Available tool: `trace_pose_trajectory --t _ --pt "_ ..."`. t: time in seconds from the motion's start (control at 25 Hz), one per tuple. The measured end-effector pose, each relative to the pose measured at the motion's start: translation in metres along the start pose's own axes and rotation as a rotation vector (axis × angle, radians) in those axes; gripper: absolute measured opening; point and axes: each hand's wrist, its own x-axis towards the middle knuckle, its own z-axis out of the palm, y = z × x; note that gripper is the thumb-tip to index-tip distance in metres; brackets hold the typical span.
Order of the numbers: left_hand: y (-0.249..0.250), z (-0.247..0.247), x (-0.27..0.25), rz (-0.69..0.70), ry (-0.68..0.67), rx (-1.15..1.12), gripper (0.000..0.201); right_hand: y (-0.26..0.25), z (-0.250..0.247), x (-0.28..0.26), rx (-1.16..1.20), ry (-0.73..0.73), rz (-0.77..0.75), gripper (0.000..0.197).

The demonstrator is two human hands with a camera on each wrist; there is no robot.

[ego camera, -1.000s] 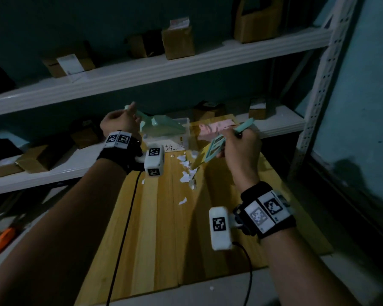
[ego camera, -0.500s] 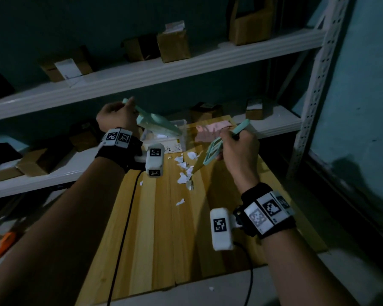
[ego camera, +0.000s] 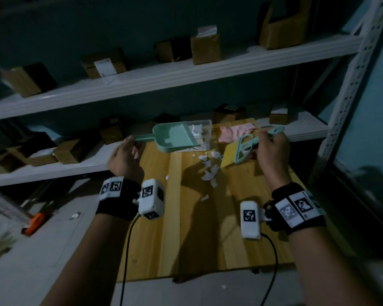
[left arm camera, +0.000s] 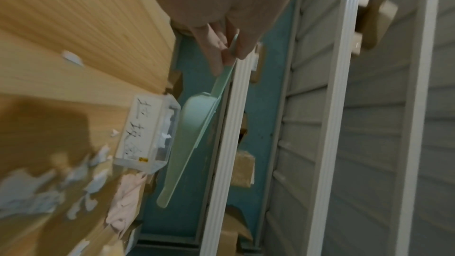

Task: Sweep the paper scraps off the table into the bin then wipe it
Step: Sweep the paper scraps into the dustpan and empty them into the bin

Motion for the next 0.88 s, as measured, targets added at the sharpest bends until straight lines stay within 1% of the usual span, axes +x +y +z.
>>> trace_pose_trajectory --t 0.08,0.12,0.16,0.2,0.24,0.28,0.36,0.44,0.52,0.6,0.64,0.72,0.76,0.8,0.88 --pt "-0.001 -0.024 0.002 -0.114 -0.042 -0.064 0.021 0.001 0.003 0.001 -0.076 0.015 -0.094 0.024" --pt "-0.001 -0.036 0.003 -0.167 -0.017 -0.122 0.019 0.0 0.004 0.001 -0.113 0.01 -0.136 0.024" --pt "-0.002 -0.045 0.0 -0.182 0.016 -0.181 0.011 -0.002 0.004 0.001 -0.181 0.0 -0.174 0.026" --pt "-0.004 -0.055 -0.003 -0.146 0.071 -0.159 0.013 -0.004 0.005 0.002 -0.295 -0.023 -0.21 0.029" --pt "-0.006 -0.065 -0.007 -0.14 0.136 -0.139 0.024 -0.004 0.005 0.002 -0.416 -0.055 -0.244 0.031" --pt "-0.007 -0.07 -0.009 -0.147 0.163 -0.124 0.03 -0.004 0.006 0.001 -0.499 -0.083 -0.282 0.031" --pt "-0.007 -0.077 -0.009 -0.141 0.135 -0.141 0.039 0.001 0.005 0.003 -0.549 -0.096 -0.361 0.029" --pt "-0.004 -0.088 -0.004 -0.17 0.147 -0.186 0.04 0.008 0.003 0.009 -0.567 -0.096 -0.404 0.028" --pt "0.004 -0.096 -0.002 -0.18 0.149 -0.224 0.041 0.014 -0.001 0.016 -0.595 -0.115 -0.393 0.029" --pt "0.009 -0.102 0.003 -0.148 0.127 -0.217 0.045 0.021 -0.004 0.022 -0.653 -0.161 -0.355 0.03" --pt "0.012 -0.103 0.003 -0.13 0.127 -0.223 0.043 0.026 -0.003 0.024 -0.688 -0.2 -0.324 0.031" --pt "0.015 -0.106 0.006 -0.119 0.169 -0.241 0.028 0.036 0.001 0.025 -0.748 -0.295 -0.271 0.032" --pt "0.017 -0.108 0.008 -0.125 0.173 -0.253 0.023 0.039 0.006 0.024 -0.775 -0.345 -0.263 0.033" --pt "0.018 -0.111 0.01 -0.132 0.16 -0.267 0.023 0.041 0.012 0.022 -0.797 -0.383 -0.271 0.034" --pt "0.02 -0.118 0.014 -0.153 0.143 -0.294 0.029 0.042 0.026 0.018 -0.832 -0.424 -0.303 0.035"
